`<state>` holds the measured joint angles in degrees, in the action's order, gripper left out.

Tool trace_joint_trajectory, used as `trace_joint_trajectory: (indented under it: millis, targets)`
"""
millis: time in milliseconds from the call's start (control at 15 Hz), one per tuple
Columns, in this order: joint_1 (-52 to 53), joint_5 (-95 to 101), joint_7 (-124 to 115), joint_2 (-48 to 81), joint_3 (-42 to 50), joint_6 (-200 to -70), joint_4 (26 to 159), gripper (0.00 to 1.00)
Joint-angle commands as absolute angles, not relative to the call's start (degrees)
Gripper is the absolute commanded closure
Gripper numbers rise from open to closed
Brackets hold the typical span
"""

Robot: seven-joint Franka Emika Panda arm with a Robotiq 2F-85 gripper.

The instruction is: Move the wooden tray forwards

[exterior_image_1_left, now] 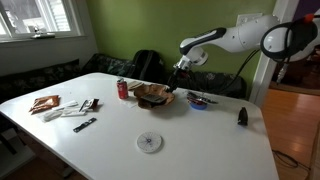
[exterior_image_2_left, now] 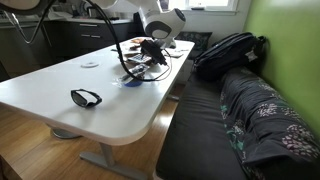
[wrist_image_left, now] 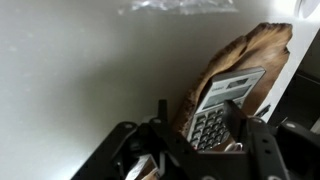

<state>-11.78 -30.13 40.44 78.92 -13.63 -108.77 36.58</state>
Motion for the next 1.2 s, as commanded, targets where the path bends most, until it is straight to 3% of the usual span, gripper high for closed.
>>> trace_joint_trajectory:
  millis: [0,200,333,600,800,933,1000,1133]
  targets:
    - [-10.77,-30.03,37.72,81.90,-13.46,-109.59,32.21,0.72]
    - [-10.56,-30.00,36.75,82.52,-13.45,-109.67,31.71,0.91]
    - [-10.41,-29.97,36.06,83.01,-13.45,-109.52,31.30,0.92]
    - [-10.06,-29.93,34.97,83.31,-13.58,-109.21,30.92,0.75]
    - [-9.75,-29.92,35.03,83.57,-13.67,-108.86,30.74,0.42]
    - [-9.51,-29.96,35.10,83.86,-13.73,-108.69,30.45,0.36]
    - [-9.38,-29.99,35.17,83.99,-13.76,-108.73,30.34,0.60]
    - [-9.22,-30.04,35.35,84.15,-13.81,-108.76,30.09,0.65]
